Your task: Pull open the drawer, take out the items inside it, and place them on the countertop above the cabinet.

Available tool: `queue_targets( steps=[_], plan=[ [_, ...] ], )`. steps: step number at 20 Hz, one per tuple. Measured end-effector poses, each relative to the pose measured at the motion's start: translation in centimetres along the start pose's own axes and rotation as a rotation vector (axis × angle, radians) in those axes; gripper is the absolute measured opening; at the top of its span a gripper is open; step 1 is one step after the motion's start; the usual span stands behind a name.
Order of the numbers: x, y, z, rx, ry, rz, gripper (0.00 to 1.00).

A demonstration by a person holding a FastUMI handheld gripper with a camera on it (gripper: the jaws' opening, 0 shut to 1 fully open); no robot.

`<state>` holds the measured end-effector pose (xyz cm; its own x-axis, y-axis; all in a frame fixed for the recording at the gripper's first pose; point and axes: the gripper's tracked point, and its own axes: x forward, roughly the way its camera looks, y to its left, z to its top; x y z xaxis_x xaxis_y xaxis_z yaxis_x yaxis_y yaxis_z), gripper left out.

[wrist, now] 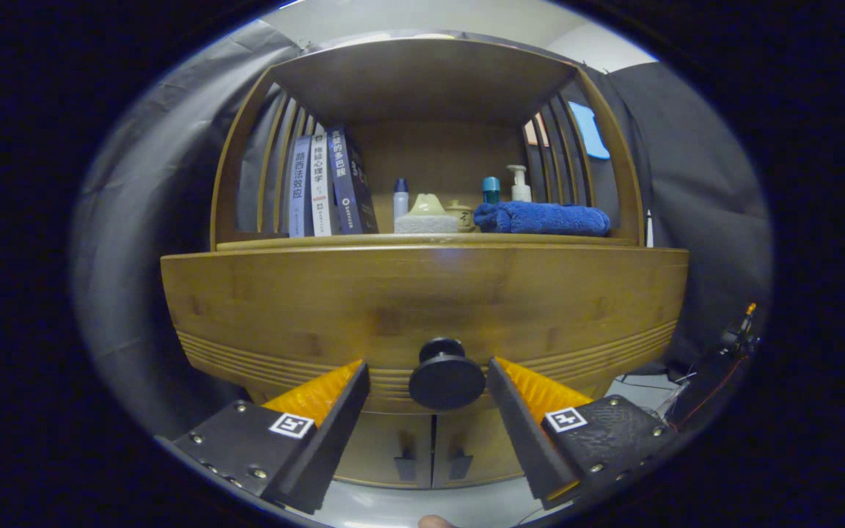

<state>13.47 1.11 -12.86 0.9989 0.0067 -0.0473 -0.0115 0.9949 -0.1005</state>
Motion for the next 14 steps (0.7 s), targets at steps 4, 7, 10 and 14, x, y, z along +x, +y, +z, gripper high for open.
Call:
queue_targets(
  steps=[4,7,10,14],
  plan=[
    [1.5,0.3,0.0,-0.018,0.011,-0.005,0.99],
    [3.0,0.9,-0.3,-0.033,0.0,-0.006,0.99],
    [3.8,0.9,-0.1,-0.038,-0.012,-0.004,0.99],
    [3.7,0.9,0.0,-0.044,-0.011,0.0,0.99]
  ],
)
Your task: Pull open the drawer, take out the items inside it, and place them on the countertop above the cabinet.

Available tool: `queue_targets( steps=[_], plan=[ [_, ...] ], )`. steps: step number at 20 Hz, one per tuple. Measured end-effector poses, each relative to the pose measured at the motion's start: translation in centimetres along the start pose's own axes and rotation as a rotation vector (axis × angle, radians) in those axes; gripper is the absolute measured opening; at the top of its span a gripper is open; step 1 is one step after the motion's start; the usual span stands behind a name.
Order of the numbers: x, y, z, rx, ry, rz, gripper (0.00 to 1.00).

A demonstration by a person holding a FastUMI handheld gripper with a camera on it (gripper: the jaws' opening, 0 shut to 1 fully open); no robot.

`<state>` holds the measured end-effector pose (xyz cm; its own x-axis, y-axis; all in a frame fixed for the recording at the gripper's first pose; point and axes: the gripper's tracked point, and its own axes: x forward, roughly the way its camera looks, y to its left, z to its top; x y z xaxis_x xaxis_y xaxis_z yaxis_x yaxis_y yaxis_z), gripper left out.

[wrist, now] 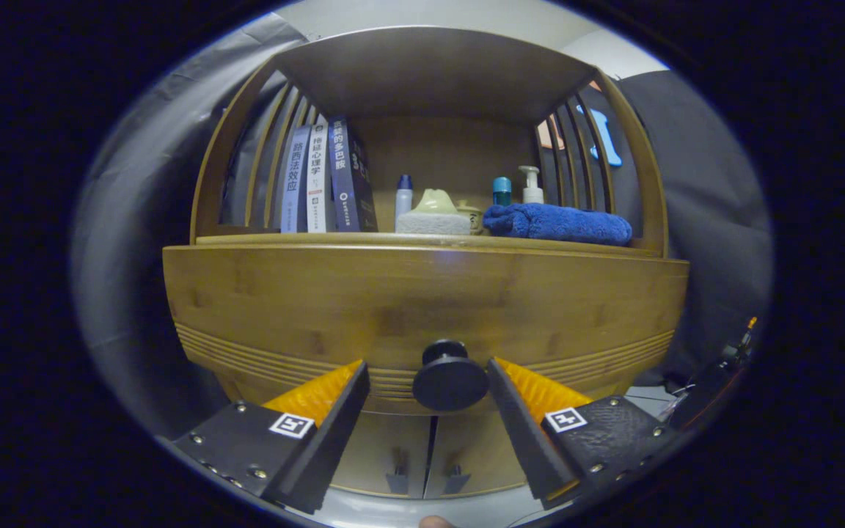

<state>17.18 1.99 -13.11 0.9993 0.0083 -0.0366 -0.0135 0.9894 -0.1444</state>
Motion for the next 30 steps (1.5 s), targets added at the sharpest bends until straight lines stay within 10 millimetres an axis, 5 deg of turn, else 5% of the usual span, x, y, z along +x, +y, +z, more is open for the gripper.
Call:
queue_targets(
  steps=[4,20,25,30],
  plan=[
    [1.9,0.0,0.2,-0.004,-0.006,0.004,0.99],
    [2.8,-0.2,0.0,-0.004,0.001,0.017,0.99],
    [1.1,-1.3,-2.0,-0.006,0.107,0.028,0.96],
    [-3.4,-2.7,-0.1,0.025,0.135,0.041,0.96]
  ],
)
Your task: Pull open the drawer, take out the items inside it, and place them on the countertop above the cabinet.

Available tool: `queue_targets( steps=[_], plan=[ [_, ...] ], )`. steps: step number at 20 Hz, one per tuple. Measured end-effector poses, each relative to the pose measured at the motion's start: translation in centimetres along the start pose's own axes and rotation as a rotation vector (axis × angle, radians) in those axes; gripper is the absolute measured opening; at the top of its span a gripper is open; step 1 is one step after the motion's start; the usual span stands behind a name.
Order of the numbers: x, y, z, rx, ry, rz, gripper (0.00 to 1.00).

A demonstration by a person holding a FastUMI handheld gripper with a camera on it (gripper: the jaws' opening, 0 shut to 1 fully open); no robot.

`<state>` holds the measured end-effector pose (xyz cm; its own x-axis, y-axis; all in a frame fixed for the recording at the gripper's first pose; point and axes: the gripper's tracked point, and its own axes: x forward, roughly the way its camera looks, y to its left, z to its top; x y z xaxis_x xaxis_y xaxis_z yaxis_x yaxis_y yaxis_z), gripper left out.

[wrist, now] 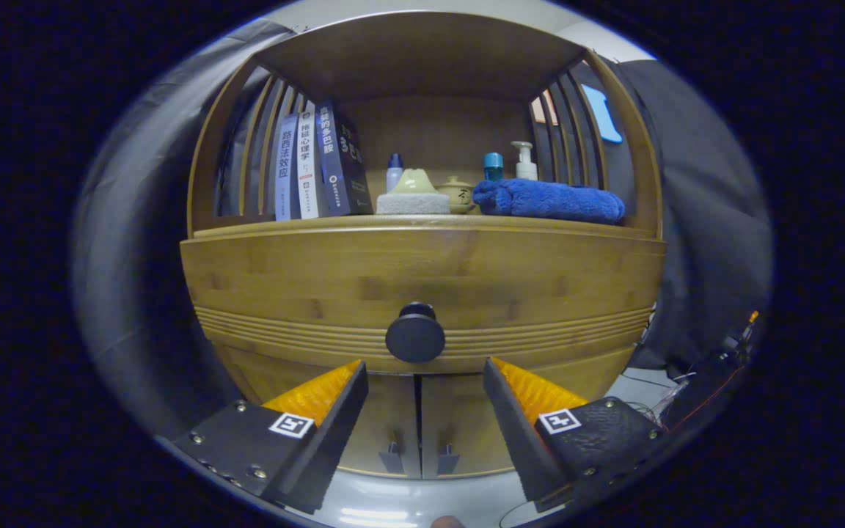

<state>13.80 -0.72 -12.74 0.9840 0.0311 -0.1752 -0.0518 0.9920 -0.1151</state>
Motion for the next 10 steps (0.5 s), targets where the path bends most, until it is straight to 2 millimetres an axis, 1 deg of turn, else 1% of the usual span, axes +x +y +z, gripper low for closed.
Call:
queue_targets(
  steps=[2,3,4,5,7,10],
  plan=[
    [-2.4,0.2,1.3,-0.019,-0.001,0.025,0.96],
    [-3.7,0.3,2.6,-0.034,-0.021,0.036,0.96],
    [-5.0,-0.5,4.4,-0.052,-0.045,0.038,0.96],
    [-6.4,-0.5,6.0,-0.068,-0.079,0.043,0.96],
    [-9.9,-0.5,8.9,-0.103,-0.129,0.055,0.96],
    [-14.2,-0.5,12.3,-0.157,-0.187,0.057,0.96]
  ],
)
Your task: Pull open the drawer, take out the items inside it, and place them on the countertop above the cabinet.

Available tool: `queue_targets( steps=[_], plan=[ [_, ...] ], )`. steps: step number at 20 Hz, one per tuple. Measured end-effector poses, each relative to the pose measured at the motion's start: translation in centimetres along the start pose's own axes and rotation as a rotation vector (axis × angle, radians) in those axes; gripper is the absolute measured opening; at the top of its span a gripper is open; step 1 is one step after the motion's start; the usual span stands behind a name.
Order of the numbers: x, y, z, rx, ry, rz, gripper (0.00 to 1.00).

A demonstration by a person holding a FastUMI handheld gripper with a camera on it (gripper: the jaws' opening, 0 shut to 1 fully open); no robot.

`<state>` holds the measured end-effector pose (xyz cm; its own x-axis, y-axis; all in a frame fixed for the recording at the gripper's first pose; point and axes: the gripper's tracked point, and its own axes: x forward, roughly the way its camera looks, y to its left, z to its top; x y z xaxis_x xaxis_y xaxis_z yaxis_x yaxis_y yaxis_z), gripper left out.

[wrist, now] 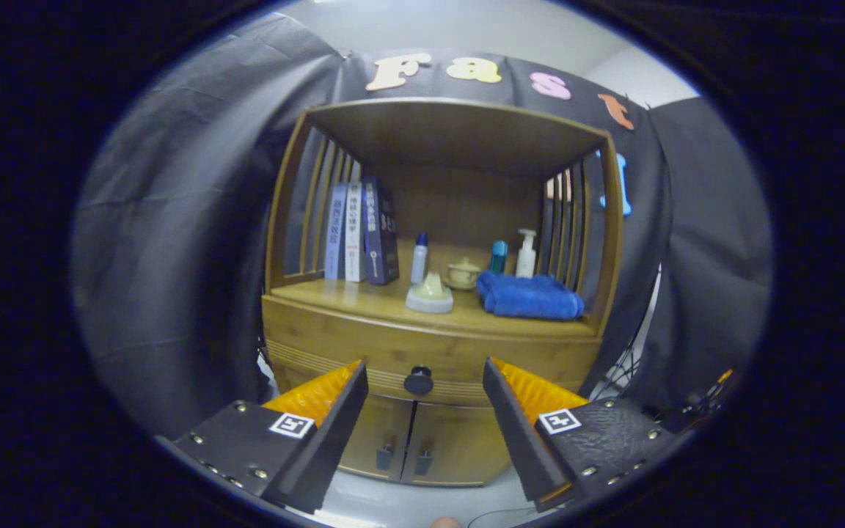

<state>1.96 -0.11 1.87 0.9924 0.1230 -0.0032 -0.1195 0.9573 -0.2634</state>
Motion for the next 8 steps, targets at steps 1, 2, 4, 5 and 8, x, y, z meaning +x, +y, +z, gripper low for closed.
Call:
queue_targets(
  steps=[1,2,4,5,8],
  plan=[
    [-1.1,0.0,1.3,-0.01,-0.014,0.003,0.97],
    [-2.2,0.0,2.5,-0.01,-0.025,0.005,0.97],
    [-4.1,-0.3,4.6,0.017,-0.027,0.007,0.97],
    [-5.0,-0.3,5.5,0.036,-0.025,0.017,0.97],
    [-7.2,-0.8,7.8,0.066,-0.027,0.043,0.97]
  ],
)
